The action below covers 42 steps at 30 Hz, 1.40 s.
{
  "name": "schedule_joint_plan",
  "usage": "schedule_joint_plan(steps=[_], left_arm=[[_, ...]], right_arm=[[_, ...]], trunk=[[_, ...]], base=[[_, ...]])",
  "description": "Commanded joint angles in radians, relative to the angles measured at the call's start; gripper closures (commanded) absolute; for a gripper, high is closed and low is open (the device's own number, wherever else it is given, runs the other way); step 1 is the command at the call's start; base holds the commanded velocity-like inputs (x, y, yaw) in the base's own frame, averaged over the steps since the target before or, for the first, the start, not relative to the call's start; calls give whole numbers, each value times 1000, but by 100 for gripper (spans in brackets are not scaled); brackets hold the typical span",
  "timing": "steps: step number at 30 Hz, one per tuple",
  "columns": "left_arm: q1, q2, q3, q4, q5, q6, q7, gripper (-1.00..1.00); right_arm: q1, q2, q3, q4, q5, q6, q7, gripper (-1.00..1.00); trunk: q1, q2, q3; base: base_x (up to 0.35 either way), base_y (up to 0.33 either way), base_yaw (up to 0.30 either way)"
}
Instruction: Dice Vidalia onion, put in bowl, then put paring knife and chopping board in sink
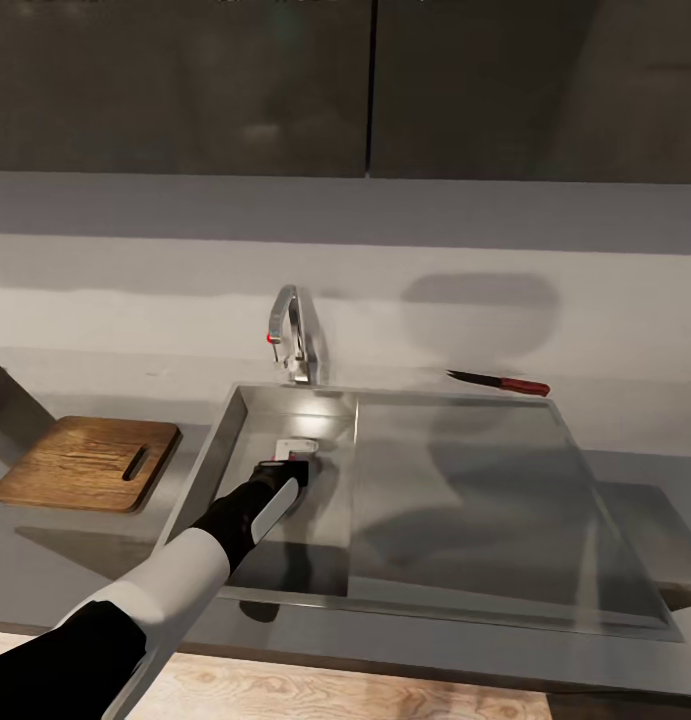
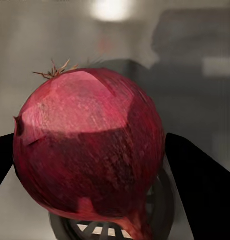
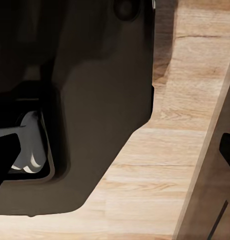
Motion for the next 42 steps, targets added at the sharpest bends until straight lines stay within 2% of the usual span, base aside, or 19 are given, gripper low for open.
schedule_joint_plan(steps=[1, 13, 15, 18, 21, 26, 30, 35, 39, 42], left_arm=[[-1, 0, -6, -3, 9, 3, 9, 100], [-1, 0, -5, -108, 9, 22, 10, 100], [-1, 1, -5, -136, 9, 52, 10, 100], [-1, 2, -5, -209, 9, 155, 10, 100], [-1, 6, -5, -270, 9, 225, 13, 100], [-1, 13, -4, -328, 10, 307, 50, 100], [-1, 16, 0, -408, 11, 441, 79, 100], [0, 25, 2, -497, 12, 562, 85, 100], [0, 47, 8, -530, 13, 591, 86, 100], [0, 65, 48, -547, 17, 599, 87, 100]], right_arm=[[-1, 1, 8, 1, -9, -4, -1, -100], [-1, 0, 8, 1, -9, -7, -4, -100], [-1, 0, 8, 1, -9, -8, -4, -100], [-1, 0, 8, 1, -9, -8, -4, -100], [-1, -1, 8, 0, -9, -8, -4, -100], [-1, -2, 8, -1, -9, -8, -4, -100], [-1, -4, 8, -3, -9, -10, -4, -100], [0, -4, 7, -4, -10, -10, -4, -100], [-1, -5, 7, -4, -10, -10, -5, -100], [-1, -6, 7, -5, -15, -11, -6, -100]], trunk=[[1, -2, -1], [1, -2, 16], [1, -2, 19], [1, -2, 24], [1, -2, 29], [1, -2, 37], [1, -2, 43], [1, -2, 51], [1, -2, 57], [1, -2, 62]], base=[[0, 0, 0], [0, 0, 0], [0, 0, 0], [0, 0, 0], [0, 0, 0], [0, 0, 0], [0, 0, 0], [0, 0, 0], [0, 0, 0], [0, 0, 0]])
